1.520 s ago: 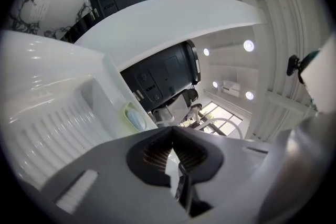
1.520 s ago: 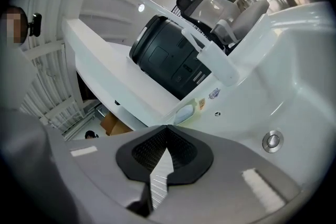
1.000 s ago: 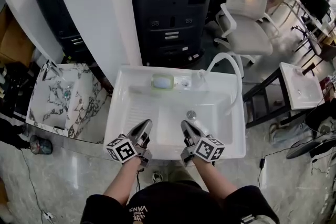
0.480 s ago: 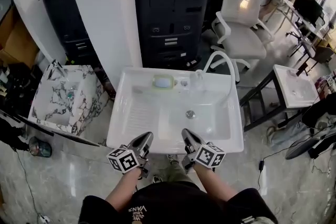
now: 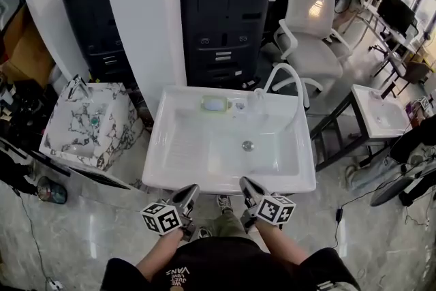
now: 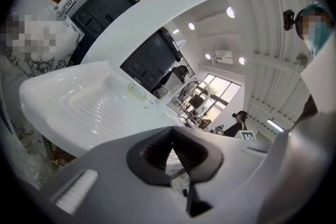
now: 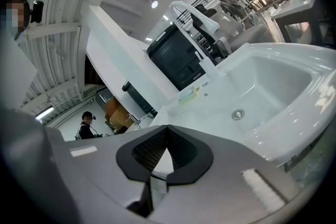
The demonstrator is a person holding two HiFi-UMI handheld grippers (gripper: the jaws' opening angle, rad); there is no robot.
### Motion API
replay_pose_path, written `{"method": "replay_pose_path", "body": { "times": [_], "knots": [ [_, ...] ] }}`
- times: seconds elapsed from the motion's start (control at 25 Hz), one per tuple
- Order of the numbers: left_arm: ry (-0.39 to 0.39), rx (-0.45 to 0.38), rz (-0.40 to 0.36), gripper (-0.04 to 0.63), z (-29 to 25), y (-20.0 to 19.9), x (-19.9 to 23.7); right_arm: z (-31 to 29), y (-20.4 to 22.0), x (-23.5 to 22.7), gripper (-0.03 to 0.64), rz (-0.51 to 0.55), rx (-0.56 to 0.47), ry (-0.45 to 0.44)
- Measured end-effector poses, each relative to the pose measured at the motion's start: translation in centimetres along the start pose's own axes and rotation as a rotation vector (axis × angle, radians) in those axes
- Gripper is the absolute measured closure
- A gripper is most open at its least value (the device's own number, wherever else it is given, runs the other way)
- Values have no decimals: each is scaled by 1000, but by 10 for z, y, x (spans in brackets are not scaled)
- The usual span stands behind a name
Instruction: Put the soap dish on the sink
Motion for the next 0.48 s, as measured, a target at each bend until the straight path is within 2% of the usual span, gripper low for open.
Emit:
{"method": "replay_pose_path", "body": {
  "times": [0.48],
  "knots": [
    [-57, 28, -2, 543, 38, 26, 4, 29, 21, -1, 615, 9, 42, 29]
  ]
}}
Point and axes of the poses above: the fingertips, and each gripper's own axes: z backward along the fingers, x to its left, y out of its underside, the point moved 7 cm from there along z, backward along the fingers
